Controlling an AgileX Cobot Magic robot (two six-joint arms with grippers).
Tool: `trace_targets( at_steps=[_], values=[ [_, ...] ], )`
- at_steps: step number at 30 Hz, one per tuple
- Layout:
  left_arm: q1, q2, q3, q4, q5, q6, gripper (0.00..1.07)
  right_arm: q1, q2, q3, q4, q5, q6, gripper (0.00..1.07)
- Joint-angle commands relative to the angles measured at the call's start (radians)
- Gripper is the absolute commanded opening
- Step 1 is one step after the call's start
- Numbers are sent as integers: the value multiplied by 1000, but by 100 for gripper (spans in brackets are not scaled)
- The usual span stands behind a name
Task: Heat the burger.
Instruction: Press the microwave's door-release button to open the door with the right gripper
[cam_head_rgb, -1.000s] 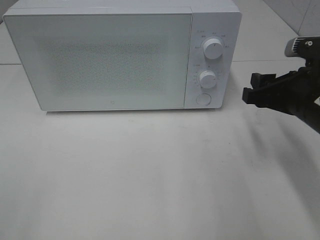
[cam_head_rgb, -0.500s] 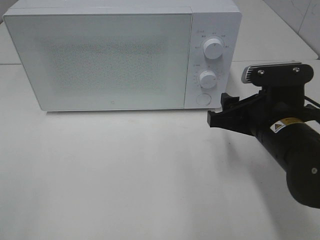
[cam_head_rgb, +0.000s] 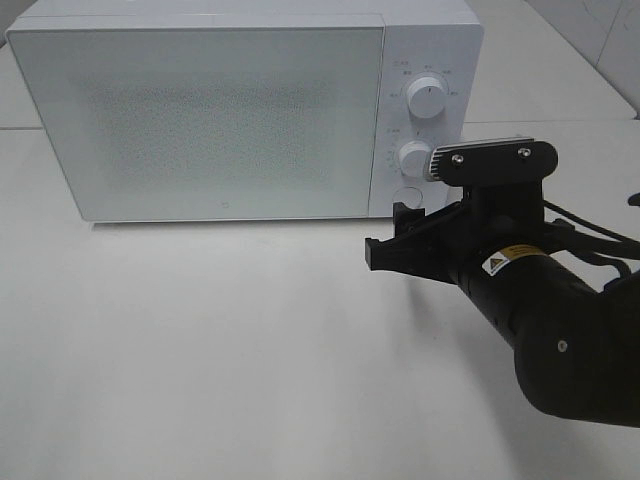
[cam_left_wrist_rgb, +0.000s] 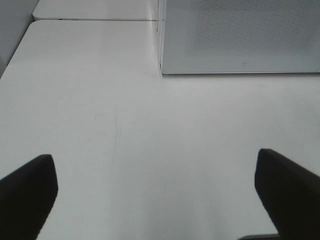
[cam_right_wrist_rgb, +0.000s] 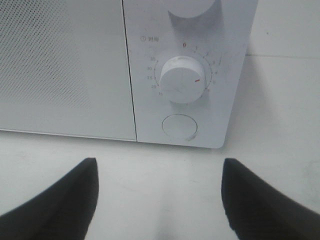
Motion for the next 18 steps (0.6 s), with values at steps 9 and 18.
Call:
trace_targets(
  at_steps=[9,18],
  values=[
    [3,-6,-2,2,-7,-6,100,4,0,-8,-1,35,342,53],
    [3,-6,-2,2,-7,-6,100,4,0,-8,-1,7,789,28]
  ],
)
